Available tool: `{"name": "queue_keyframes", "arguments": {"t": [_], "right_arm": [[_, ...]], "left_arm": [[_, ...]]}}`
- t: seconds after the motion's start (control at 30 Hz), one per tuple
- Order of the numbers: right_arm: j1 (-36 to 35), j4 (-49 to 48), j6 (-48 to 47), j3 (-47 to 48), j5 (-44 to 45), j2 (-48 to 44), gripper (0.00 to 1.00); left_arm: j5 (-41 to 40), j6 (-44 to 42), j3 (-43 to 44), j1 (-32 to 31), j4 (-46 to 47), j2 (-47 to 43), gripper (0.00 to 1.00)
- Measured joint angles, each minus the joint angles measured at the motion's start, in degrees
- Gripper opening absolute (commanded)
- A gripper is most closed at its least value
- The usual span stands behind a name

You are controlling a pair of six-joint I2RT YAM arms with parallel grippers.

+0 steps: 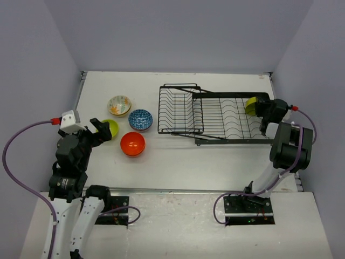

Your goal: Unload the bowls from the dish rack

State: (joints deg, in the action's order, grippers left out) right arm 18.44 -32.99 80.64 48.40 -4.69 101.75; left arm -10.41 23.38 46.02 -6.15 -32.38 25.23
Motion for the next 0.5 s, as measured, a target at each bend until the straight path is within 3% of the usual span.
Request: {"name": "queue_keyframes", "arguments": {"t": [0.1, 0.33, 0.5], "right_arm": [[0.02, -2.56, 0.22, -1.22, 0.02, 0.00, 0.27], [0.00, -8.20, 1.36, -3.08, -0.04, 0.26, 0.00], [0.02, -12.37, 1.90, -4.52, -0.83, 1.11, 0.00]], "left_arm": [[0.26, -0.07, -0.02, 0.00, 0.09, 0.13, 1.00], [0.81, -0.31, -0.02, 0.00, 0.13, 0.13, 1.00], [1.03, -0.46, -0.07, -0.04, 0.15, 0.15, 1.00]]}}
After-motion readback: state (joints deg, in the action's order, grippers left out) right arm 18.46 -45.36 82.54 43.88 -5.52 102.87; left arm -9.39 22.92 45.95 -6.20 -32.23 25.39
